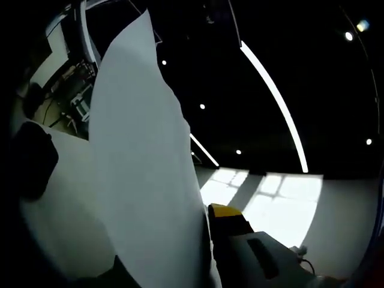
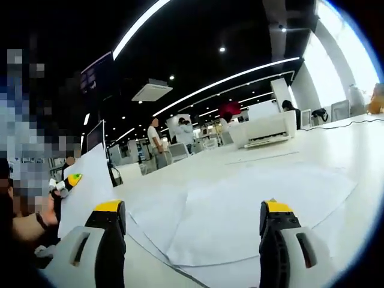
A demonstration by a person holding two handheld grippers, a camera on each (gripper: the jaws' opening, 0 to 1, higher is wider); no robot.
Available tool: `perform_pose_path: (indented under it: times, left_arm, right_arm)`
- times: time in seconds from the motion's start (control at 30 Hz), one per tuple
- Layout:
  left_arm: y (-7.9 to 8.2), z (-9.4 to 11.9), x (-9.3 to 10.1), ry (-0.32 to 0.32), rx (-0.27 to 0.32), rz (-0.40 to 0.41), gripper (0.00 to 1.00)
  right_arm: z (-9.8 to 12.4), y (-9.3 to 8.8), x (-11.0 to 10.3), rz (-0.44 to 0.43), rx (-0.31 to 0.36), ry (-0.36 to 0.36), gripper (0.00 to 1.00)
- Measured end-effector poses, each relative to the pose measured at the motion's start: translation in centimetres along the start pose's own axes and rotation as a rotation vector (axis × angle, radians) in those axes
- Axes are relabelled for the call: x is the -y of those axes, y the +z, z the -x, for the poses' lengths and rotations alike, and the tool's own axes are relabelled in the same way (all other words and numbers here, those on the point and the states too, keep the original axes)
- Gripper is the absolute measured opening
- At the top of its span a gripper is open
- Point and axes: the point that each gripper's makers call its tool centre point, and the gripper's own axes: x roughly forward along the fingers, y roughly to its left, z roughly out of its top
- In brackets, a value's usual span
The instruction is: Organize the stack of printing papers by aligning and flattening the scattered papers on the table
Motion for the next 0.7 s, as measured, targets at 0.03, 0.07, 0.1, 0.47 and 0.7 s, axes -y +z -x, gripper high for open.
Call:
perform_pose_path:
  times: [0.03,0.07,0.1,0.47,0.7]
  left_arm:
    - [0.0,0.0,0.0,0.0,-0.001,-0.002,0.08]
    - [0.0,0.0,0.0,-0.001,-0.002,-0.003,0.08]
    - [0.0,0.0,0.0,-0.001,-0.002,-0.003,0.08]
    - [0.0,0.0,0.0,-0.002,0.003,0.007,0.08]
    - [0.1,0.1,-0.1,-0.003,0.006,0.011,0.08]
  right_arm:
    - [0.0,0.0,0.0,-0.007,0.003,-0.001,0.88]
    - [0.0,0.0,0.1,-0.01,0.003,-0.002,0.88]
    - [0.0,0.0,0.1,-0.01,-0.001,-0.004,0.88]
    - [0.2,-1.4,1.8,0.057,-0.098,-0.06,0.88]
    - [-0.1,-2.9,2.2,0.181,-0.194,-0.11,0.9]
